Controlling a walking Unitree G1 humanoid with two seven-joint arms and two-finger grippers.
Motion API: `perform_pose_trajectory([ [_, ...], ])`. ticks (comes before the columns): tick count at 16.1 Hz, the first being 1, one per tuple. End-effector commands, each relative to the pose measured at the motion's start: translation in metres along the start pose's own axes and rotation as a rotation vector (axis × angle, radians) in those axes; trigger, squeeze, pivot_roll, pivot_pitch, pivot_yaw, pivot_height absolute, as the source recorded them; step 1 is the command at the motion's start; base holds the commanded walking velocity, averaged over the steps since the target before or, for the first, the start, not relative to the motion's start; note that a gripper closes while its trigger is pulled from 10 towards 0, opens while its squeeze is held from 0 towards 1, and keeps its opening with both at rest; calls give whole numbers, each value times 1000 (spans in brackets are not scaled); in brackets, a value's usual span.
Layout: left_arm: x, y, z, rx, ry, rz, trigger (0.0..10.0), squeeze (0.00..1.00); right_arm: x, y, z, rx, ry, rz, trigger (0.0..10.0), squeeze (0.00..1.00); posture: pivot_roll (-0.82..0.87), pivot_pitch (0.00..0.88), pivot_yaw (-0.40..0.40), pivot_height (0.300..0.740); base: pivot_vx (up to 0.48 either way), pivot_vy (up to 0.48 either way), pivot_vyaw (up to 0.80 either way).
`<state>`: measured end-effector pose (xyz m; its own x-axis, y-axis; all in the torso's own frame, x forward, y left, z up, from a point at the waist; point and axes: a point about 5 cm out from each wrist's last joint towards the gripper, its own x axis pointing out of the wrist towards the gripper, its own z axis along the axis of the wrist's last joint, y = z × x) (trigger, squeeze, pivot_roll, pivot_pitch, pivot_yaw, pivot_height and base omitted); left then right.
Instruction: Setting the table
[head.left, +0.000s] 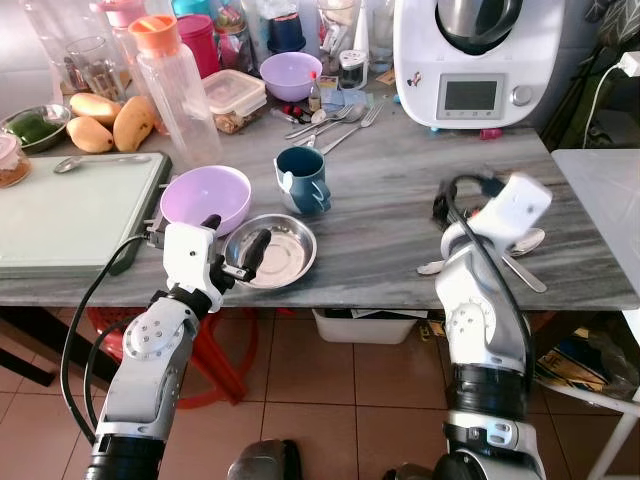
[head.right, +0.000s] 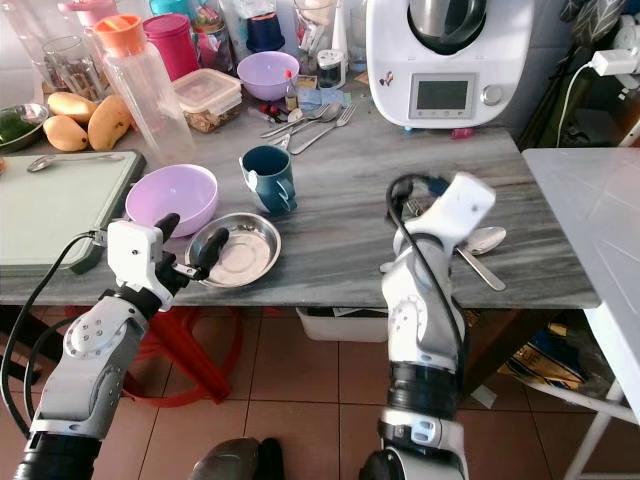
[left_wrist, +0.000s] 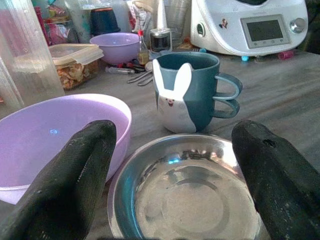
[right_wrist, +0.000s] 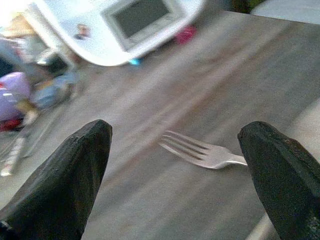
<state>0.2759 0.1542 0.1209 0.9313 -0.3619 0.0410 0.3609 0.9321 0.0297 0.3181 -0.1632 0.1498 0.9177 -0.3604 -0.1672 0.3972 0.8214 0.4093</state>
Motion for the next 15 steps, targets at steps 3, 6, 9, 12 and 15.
perform_pose_trajectory([
  [3, -1, -1, -3, -4, 6, -7, 10000, 0, -6, -22, -20, 92, 105, -132, 10000, 0, 8, 0, 80, 740, 0, 0, 0],
  [6, 1, -3, -4, -12, 6, -19, 10000, 0, -1, -32, -33, 117, 182, -193, 10000, 0, 2, 0, 84, 740, 0, 0, 0],
  [9, 2, -4, -4, -16, 13, -34, 10000, 0, 8, -22, -37, 166, 272, -121, 10000, 0, 5, 0, 87, 740, 0, 0, 0],
  [12, -1, -7, -6, -22, 29, -53, 10000, 0, 18, -12, -31, 136, 311, -19, 10000, 0, 7, 3, 90, 740, 0, 0, 0],
  [15, 0, -8, -7, -22, 34, -62, 10000, 0, 26, -16, -28, 36, 321, -16, 10000, 0, 8, 3, 89, 740, 0, 0, 0],
])
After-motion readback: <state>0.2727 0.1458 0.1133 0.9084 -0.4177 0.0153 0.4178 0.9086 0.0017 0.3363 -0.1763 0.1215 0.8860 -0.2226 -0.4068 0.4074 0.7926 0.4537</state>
